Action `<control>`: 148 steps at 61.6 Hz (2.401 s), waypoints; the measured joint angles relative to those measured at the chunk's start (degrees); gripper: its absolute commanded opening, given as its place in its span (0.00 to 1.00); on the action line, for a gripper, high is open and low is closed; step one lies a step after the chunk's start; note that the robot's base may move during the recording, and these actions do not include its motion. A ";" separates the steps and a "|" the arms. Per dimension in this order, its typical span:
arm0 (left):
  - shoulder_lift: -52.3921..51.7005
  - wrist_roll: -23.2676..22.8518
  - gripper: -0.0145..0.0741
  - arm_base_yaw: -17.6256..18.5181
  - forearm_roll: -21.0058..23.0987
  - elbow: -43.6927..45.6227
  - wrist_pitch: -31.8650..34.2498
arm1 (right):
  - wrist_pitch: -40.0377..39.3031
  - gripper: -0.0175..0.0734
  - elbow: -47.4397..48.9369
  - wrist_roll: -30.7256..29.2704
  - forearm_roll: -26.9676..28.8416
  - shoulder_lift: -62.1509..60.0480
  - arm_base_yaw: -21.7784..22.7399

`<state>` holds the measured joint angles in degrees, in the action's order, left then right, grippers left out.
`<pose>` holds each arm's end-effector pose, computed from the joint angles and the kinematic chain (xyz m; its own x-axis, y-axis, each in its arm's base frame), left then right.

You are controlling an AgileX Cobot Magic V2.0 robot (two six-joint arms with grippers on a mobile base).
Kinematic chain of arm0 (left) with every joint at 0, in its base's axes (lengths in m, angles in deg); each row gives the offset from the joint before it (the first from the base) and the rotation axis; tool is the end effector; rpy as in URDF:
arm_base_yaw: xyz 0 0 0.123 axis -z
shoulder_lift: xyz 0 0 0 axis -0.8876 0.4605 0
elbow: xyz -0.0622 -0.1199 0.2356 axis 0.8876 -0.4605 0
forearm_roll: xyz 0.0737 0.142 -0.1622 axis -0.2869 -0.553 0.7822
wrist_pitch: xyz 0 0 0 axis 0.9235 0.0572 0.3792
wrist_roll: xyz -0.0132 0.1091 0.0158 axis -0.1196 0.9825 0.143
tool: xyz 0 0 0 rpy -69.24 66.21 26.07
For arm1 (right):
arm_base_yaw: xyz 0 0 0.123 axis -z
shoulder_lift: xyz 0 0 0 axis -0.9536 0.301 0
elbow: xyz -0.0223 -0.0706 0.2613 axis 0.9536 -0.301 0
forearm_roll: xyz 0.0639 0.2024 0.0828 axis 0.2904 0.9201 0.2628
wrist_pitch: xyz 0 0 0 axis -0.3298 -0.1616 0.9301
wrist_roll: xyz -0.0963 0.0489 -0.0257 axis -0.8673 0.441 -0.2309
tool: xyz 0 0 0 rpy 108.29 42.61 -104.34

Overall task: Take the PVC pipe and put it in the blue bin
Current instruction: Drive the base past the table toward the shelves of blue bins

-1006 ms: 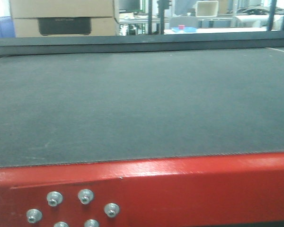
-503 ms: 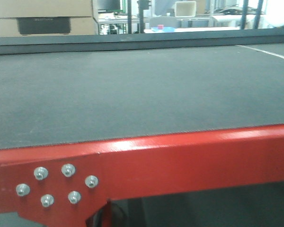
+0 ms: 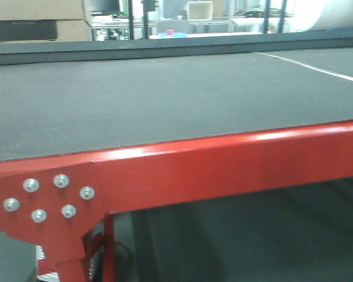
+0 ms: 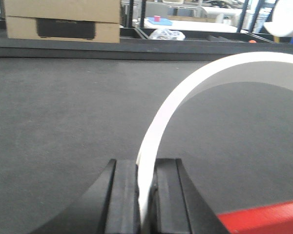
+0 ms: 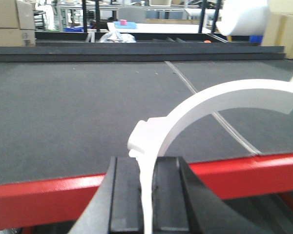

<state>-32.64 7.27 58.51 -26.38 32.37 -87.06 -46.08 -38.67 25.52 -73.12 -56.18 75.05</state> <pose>0.0841 -0.0016 0.3123 -0.1136 -0.0610 -0.9917 -0.0101 0.9981 -0.0602 0.0297 0.0004 0.3384 -0.1014 -0.0018 -0.9948 0.0284 0.9996 -0.0047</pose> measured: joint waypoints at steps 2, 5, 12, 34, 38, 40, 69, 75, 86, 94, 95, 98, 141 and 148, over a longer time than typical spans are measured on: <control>0.00 0.00 0.04 0.00 0.00 0.00 0.00 | 0.00 0.01 0.00 0.00 0.00 0.00 0.00; 0.00 0.00 0.04 0.00 0.00 0.00 0.00 | 0.00 0.01 0.00 0.00 0.00 0.00 0.00; 0.00 0.00 0.04 0.00 0.00 0.00 0.00 | 0.00 0.01 0.00 0.00 0.00 0.00 0.00; 0.00 0.00 0.04 0.00 0.00 0.00 0.00 | 0.00 0.01 0.00 0.00 0.00 0.00 0.00; 0.00 0.00 0.04 0.00 0.00 0.00 0.00 | 0.00 0.01 0.00 0.00 0.00 0.00 0.00; 0.00 0.00 0.04 0.00 0.00 0.00 0.00 | 0.00 0.01 0.00 0.00 0.00 0.00 0.00; 0.00 0.00 0.04 0.00 0.00 0.00 0.00 | -0.14 0.01 0.00 0.00 0.00 0.00 0.00; 0.00 0.00 0.04 0.00 0.00 0.00 0.00 | -0.14 0.01 0.00 0.00 0.00 0.00 0.00; 0.00 0.00 0.04 0.00 0.00 0.00 0.00 | -0.14 0.01 0.00 0.00 0.00 0.00 0.00; 0.00 0.00 0.04 0.00 0.00 0.00 0.00 | -0.14 0.01 0.00 0.00 0.00 0.00 0.00; 0.00 0.00 0.04 0.00 0.00 0.00 0.00 | -0.14 0.01 0.00 0.00 0.00 0.00 0.00; 0.00 0.00 0.04 0.00 0.00 0.00 0.00 | -0.14 0.01 0.00 0.00 0.00 0.00 0.00; 0.00 0.00 0.04 0.00 -0.11 0.00 0.00 | -0.14 0.01 0.00 0.00 0.00 -0.09 0.00; 0.00 0.00 0.04 0.00 -0.11 0.00 0.00 | -0.14 0.01 0.00 0.00 0.00 -0.09 0.00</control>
<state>-32.64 7.27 58.51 -26.49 32.37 -87.06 -46.22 -38.67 25.52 -73.12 -56.27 75.05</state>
